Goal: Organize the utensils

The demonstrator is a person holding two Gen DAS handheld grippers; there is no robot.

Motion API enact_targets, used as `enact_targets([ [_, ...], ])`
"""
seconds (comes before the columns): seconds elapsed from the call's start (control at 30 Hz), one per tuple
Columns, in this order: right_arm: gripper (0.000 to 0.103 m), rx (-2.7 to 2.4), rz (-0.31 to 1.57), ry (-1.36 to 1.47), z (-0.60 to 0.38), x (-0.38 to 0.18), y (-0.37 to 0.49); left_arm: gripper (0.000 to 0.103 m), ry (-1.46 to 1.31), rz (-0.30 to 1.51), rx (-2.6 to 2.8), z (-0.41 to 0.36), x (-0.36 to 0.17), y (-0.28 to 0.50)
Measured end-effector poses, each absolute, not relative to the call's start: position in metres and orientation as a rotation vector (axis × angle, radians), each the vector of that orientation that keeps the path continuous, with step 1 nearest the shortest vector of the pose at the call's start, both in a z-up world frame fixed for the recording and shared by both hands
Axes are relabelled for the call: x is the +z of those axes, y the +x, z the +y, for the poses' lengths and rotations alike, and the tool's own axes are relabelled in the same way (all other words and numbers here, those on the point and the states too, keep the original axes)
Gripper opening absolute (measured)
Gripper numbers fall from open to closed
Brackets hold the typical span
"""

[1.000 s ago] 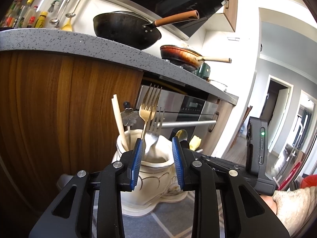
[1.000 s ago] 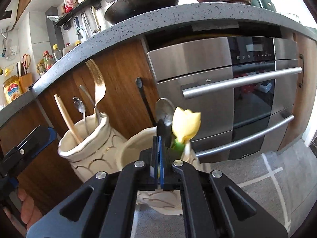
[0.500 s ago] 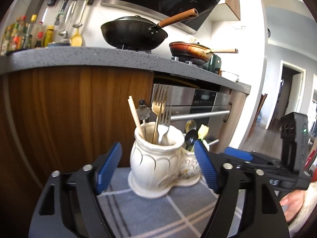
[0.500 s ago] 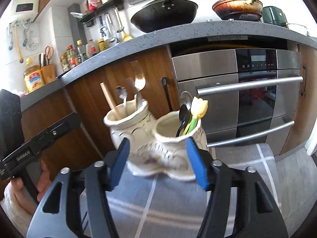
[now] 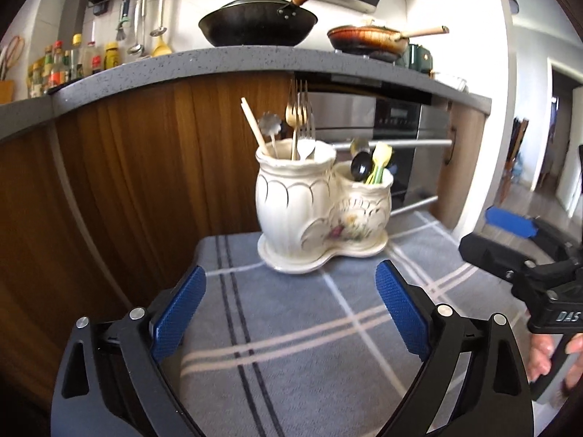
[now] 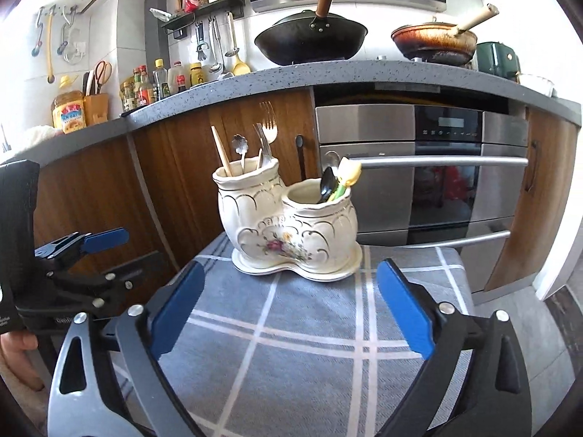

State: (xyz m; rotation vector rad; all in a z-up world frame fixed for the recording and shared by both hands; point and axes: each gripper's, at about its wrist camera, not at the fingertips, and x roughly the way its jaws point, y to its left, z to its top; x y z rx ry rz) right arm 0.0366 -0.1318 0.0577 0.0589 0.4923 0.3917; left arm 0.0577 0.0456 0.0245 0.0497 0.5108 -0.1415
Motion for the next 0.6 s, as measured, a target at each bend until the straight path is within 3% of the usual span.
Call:
enact_targets([
  [0.6,0.097,0.363,0.526,0.096,-0.141,0.036,0.039,0.094,0.063,0.529,-0.092,0.043,0.007,0.060],
])
